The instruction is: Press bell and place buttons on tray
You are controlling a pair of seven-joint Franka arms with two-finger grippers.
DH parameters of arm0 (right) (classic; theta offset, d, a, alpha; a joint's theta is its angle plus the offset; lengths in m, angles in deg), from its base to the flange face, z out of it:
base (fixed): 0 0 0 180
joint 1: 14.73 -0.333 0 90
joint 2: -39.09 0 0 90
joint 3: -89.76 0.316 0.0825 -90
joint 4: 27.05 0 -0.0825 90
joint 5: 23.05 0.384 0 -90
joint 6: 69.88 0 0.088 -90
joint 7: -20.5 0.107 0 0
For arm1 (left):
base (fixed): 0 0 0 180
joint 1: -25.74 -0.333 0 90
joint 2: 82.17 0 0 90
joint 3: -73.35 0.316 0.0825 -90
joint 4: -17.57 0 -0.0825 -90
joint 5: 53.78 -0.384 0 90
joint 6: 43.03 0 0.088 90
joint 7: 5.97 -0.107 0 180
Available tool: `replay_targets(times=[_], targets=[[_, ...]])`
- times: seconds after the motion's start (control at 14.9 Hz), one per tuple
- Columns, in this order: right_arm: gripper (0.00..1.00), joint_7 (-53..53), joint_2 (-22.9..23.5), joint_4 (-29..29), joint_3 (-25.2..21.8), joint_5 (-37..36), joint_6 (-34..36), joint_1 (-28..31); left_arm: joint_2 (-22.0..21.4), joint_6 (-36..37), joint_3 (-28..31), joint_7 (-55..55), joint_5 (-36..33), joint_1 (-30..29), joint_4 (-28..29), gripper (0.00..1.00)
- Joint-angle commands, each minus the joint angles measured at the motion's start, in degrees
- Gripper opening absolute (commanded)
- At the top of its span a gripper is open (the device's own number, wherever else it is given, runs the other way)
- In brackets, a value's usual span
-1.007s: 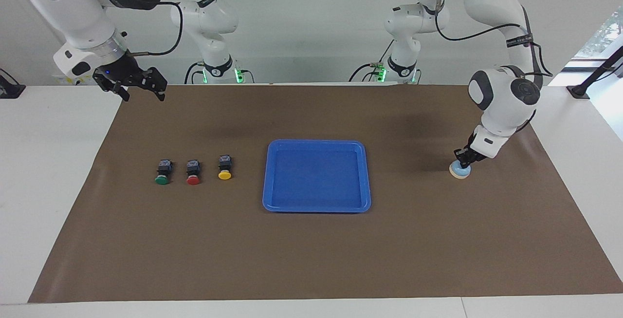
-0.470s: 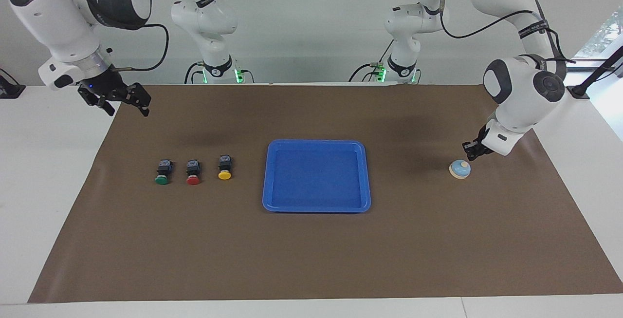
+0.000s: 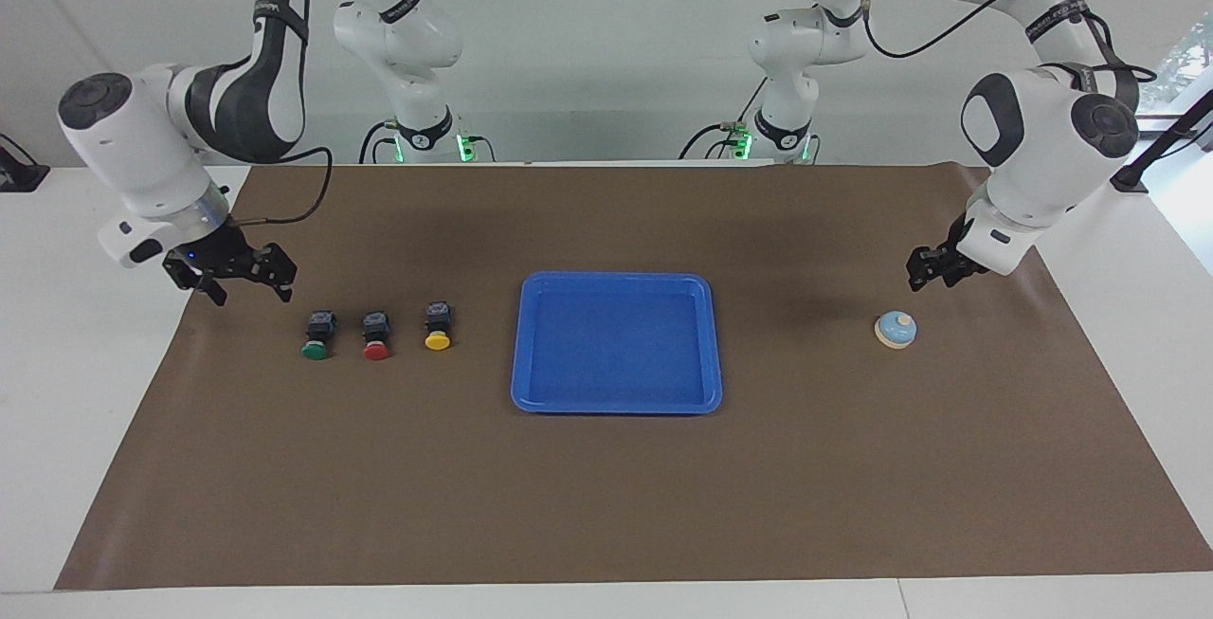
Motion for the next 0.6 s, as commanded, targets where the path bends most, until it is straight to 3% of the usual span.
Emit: replay_targets(times=[0.0,0.54], targets=[[1.0,-1.62,0.0,8.33,0.13,-0.36,-11.13,0.03,-3.74,3.4,0.07,0.6,-0.11,0.22,0.05,1.0],[1.0,-3.11,-2.03,16.35,0.13,-0.27,-13.63,-0.94,-9.28,8.32,-0.1,0.51,-0.11,0.31,0.05,1.0]])
